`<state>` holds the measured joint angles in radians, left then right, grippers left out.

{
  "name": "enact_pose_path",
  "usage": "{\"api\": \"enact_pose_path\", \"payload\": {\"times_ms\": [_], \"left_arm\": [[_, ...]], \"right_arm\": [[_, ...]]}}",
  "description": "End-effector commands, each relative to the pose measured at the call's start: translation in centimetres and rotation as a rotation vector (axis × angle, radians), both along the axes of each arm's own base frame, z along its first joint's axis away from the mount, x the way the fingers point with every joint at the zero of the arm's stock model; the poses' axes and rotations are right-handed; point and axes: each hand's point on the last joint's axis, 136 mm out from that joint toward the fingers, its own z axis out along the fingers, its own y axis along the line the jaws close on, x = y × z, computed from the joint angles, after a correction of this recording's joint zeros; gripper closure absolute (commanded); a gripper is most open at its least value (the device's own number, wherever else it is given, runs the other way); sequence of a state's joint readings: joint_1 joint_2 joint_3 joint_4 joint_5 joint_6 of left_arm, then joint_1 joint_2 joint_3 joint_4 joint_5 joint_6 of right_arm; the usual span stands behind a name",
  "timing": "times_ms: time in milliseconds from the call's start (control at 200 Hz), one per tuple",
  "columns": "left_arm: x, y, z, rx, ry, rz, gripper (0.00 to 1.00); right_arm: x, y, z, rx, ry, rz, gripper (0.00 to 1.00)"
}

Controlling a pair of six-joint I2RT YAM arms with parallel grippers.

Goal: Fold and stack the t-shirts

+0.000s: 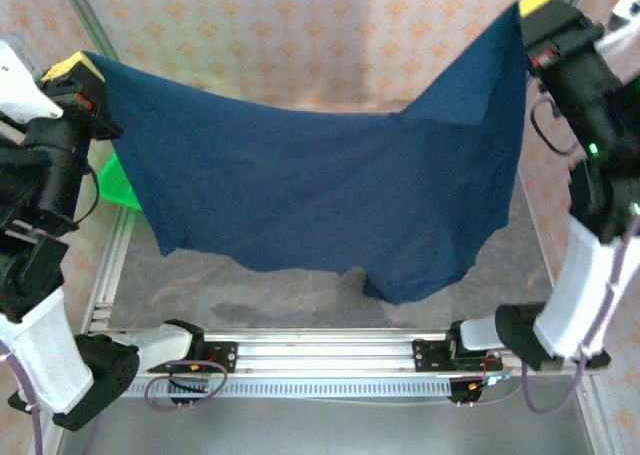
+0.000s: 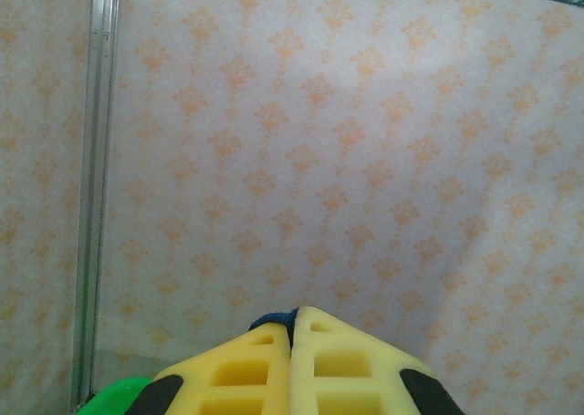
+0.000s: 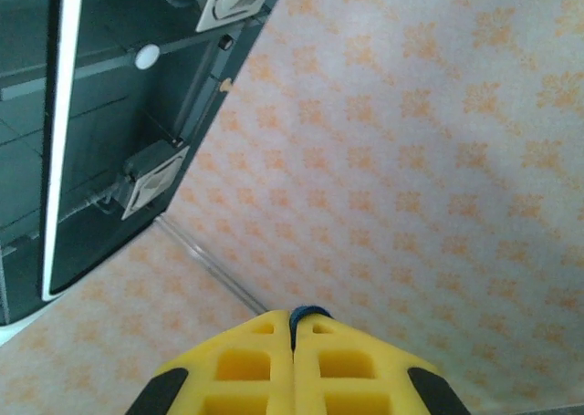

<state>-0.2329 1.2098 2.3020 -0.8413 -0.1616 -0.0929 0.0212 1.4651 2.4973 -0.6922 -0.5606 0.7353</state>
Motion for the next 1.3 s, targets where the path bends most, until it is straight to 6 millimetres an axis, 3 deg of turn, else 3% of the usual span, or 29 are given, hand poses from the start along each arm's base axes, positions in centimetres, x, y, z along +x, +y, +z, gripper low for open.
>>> {"api": "enact_pose_path", "payload": {"times_ms": [0, 145, 265, 370, 425, 480, 495, 560, 580, 620, 655, 721, 746, 761, 771, 846, 951, 1036, 1076, 1101, 1126, 1141, 1211, 1231, 1281, 1296], "left_arm": [[4.4, 0.1, -1.1, 0.049, 0.043, 0.072, 1.00], [12.6, -0.5, -8.5, 0.112, 0.222, 0.110, 1.00], [19.7, 1.8, -16.2, 0.076, 0.372, 0.171, 1.00], [26.1, 3.5, -23.0, 0.097, 0.495, 0.227, 1.00], [29.5, 4.4, -26.9, 0.115, 0.564, 0.248, 1.00], [32.5, 4.7, -30.3, 0.150, 0.642, 0.252, 1.00], [33.7, 4.9, -32.3, 0.157, 0.680, 0.256, 1.00], [37.0, 5.2, -37.1, 0.188, 0.758, 0.267, 1.00], [37.9, 5.5, -38.3, 0.190, 0.772, 0.282, 1.00], [39.4, 6.5, -40.6, 0.173, 0.792, 0.322, 0.82], [40.5, 6.9, -42.1, 0.142, 0.795, 0.332, 0.57], [42.0, 7.5, -43.2, 0.044, 0.755, 0.355, 0.28], [42.4, 7.3, -43.1, 0.004, 0.739, 0.342, 0.03], [42.7, 7.0, -42.9, -0.018, 0.730, 0.322, 0.00], [42.8, 6.8, -42.6, -0.030, 0.721, 0.313, 0.00], [43.7, 5.1, -39.6, -0.124, 0.626, 0.224, 0.00], [42.4, 3.5, -34.3, -0.226, 0.553, 0.138, 0.00], [39.8, 1.8, -29.9, -0.283, 0.525, 0.041, 0.00], [38.1, 1.4, -29.0, -0.302, 0.537, 0.028, 0.00], [36.8, 1.4, -28.4, -0.314, 0.547, 0.026, 0.00], [35.6, 1.1, -28.1, -0.323, 0.564, 0.009, 0.00], [34.8, 0.8, -28.0, -0.329, 0.578, -0.007, 0.00], [31.0, -0.6, -27.6, -0.350, 0.643, -0.073, 0.00], [29.7, -0.9, -27.6, -0.357, 0.659, -0.088, 0.00], [26.8, -1.5, -28.9, -0.389, 0.715, -0.106, 0.00], [26.0, -1.6, -29.6, -0.398, 0.737, -0.104, 0.00]], "right_arm": [[8.3, 0.1, -3.7, 0.021, 0.123, 0.064, 1.00], [17.4, -0.1, -11.1, -0.027, 0.257, 0.068, 1.00], [25.0, -0.4, -17.2, -0.052, 0.344, 0.100, 1.00], [32.5, -0.9, -24.9, -0.025, 0.417, 0.124, 1.00], [35.9, -2.1, -29.9, 0.011, 0.478, 0.082, 1.00], [38.6, -2.5, -34.1, 0.023, 0.498, 0.072, 1.00], [39.2, -2.7, -35.3, 0.023, 0.508, 0.060, 1.00], [41.6, -3.6, -40.3, 0.038, 0.544, 0.013, 1.00], [42.3, -3.7, -41.4, 0.047, 0.536, 0.008, 0.94], [43.5, -4.3, -43.9, 0.067, 0.545, -0.024, 0.72], [44.4, -4.9, -46.0, 0.084, 0.551, -0.062, 0.52], [45.7, -5.4, -46.9, 0.143, 0.500, -0.082, 0.24], [45.9, -5.7, -47.1, 0.168, 0.498, -0.100, 0.19], [45.9, -5.9, -46.9, 0.179, 0.495, -0.109, 0.03], [45.9, -5.9, -46.7, 0.183, 0.491, -0.108, 0.00], [45.1, -5.4, -43.6, 0.159, 0.463, -0.079, 0.01], [41.3, -3.9, -39.9, 0.027, 0.554, -0.043, 0.01], [35.9, -2.3, -37.9, -0.088, 0.664, -0.012, 0.01], [32.9, -1.8, -37.0, -0.144, 0.706, -0.024, 0.01], [31.0, -1.5, -37.9, -0.175, 0.757, -0.030, 0.01], [28.9, -1.3, -36.9, -0.190, 0.764, -0.036, 0.01], [27.7, -1.2, -37.9, -0.195, 0.798, -0.037, 0.01], [21.7, -0.9, -37.7, -0.164, 0.858, -0.056, 0.01], [19.9, -0.9, -38.5, -0.146, 0.889, -0.059, 0.01], [15.8, -0.5, -39.5, -0.107, 0.921, -0.064, 0.01], [14.6, -0.4, -40.8, -0.101, 0.952, -0.060, 0.01]]}}
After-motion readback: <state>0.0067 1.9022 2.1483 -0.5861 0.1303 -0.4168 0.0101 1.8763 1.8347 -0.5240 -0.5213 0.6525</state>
